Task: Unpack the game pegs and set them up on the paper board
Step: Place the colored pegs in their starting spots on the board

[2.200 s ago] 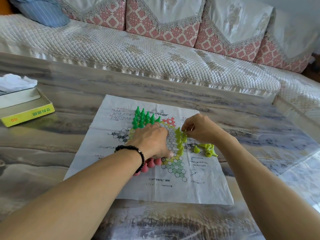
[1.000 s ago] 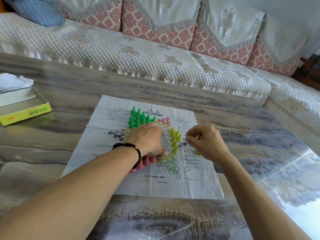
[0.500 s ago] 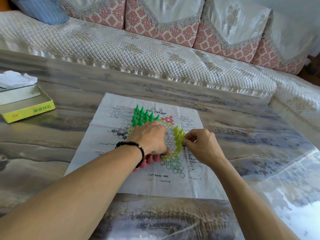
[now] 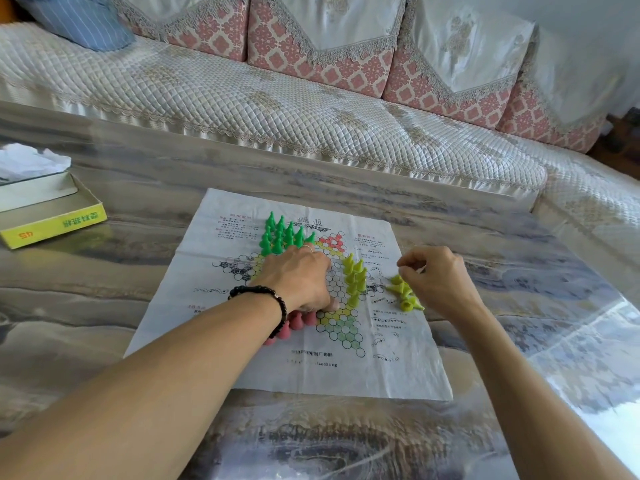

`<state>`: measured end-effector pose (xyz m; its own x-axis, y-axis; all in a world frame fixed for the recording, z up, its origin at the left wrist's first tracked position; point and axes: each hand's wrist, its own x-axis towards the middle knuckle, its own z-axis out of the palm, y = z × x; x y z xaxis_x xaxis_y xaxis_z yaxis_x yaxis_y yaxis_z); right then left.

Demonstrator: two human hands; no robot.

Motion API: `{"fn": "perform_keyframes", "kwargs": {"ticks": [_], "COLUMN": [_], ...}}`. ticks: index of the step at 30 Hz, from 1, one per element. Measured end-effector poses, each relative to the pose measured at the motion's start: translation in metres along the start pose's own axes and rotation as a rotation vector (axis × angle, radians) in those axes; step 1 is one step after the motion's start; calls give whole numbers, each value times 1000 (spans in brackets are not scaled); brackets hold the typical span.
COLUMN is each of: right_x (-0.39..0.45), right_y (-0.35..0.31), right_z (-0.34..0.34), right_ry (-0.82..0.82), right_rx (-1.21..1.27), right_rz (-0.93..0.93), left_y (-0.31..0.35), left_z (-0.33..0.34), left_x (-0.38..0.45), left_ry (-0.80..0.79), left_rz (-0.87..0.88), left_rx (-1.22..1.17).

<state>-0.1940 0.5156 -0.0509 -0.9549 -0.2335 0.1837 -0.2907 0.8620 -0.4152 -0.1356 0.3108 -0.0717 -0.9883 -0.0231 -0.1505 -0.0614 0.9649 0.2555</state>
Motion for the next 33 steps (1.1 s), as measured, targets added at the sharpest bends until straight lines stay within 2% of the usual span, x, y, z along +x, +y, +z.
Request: {"fn": "perform_keyframes", "kwargs": {"ticks": [6,10,14,16,20,24,33], "right_x": [-1,-4,-4,-3,-8,-18,-23], "right_y": [9,5,2,1,-6,-16,-13], "right_z": [2,14,17,14,10,14,28], "right_ry": [-158,-114,-91,-51,62,9,-140], "right_rx": [-232,-478,-562,-505,-205,1,27], "right_rz": [-87,-191,-265,-262,-198,-139,-137], "left_y": [0,-1,0,0,0,-1,-2], "left_z": [0,1,1,0,1,2,4], "left_x": [0,0,0,0,-1,0,2], "left_ry": [-2,4,5,12,7,3,-1], "left_rz": [-8,-2,-1,-1,-4,-2,6], "left_rx": [-8,-12,-6,-7,-20,-17,-1]}}
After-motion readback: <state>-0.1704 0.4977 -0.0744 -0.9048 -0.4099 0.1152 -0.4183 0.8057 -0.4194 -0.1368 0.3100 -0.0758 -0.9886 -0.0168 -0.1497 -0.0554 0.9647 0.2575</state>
